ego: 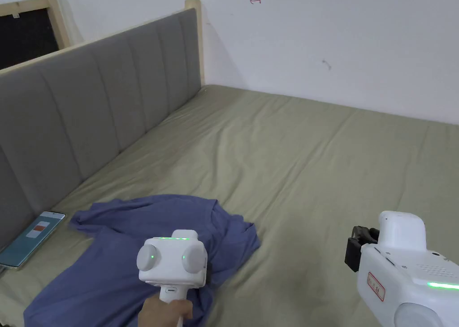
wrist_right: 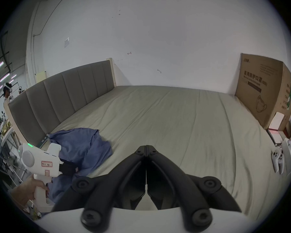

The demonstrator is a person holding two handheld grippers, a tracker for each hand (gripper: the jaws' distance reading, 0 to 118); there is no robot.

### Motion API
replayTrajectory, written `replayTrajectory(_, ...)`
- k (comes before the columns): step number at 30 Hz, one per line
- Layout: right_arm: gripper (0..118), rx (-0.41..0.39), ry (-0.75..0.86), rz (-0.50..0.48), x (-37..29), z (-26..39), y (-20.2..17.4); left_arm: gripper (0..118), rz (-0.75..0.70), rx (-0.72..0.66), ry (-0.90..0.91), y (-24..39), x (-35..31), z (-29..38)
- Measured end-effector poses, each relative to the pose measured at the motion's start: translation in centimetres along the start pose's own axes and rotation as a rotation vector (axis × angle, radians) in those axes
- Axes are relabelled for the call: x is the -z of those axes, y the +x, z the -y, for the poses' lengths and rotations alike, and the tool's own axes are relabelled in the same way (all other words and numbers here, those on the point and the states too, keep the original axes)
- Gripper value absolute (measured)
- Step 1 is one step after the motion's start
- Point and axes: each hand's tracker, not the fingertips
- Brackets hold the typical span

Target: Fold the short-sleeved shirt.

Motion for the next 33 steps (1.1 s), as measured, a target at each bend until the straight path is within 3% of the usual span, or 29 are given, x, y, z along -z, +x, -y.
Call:
replayTrajectory(1, 0, 0.017, -0.002, 0.000, -0.1, 0.1, 0.2, 7, -0.033, -0.005, -0.005, -0.4, 0.1, -0.1)
replayTrajectory(3, 0, 0.037, -0.003, 0.002, -0.2, 0.2, 0.7, 6, 0.064, -0.070, -0.033, -1.5, -0.1, -0.3)
replayTrajectory(9, 0, 0.078, -0.012, 0.034, -0.4, 0.2, 2.6, 6, 0.143, -0.135, -0.008, -2.5, -1.6, -0.9)
replayTrajectory(12, 0, 0.116, -0.009, 0.049, -0.7, 0.1, 3.9, 6, 0.291, -0.185, 0.016, -2.1, -3.7, -2.3)
replayTrajectory(17, 0, 0.146, 0.020, 0.103, -2.1, -0.5, 6.4, 6, 0.433, -0.164, 0.077, 3.0, -7.1, -5.8)
replayTrajectory(20, 0, 0.175, 0.059, 0.147, -3.8, -1.3, 8.6, 6, 0.604, -0.162, 0.103, 7.8, -9.3, -7.3)
replayTrajectory(27, 0, 0.241, 0.189, 0.322, -10.8, -3.5, 15.7, 6, 0.910, 0.068, 0.070, 24.7, -14.9, -6.7)
replayTrajectory(31, 0, 0.282, 0.253, 0.446, -15.9, -3.6, 19.6, 6, 1.015, 0.338, 0.053, 34.7, -18.3, -2.3)
replayTrajectory(33, 0, 0.288, 0.254, 0.503, -17.5, -3.0, 21.2, 6, 1.068, 0.364, -0.013, 38.0, -18.7, 0.3)
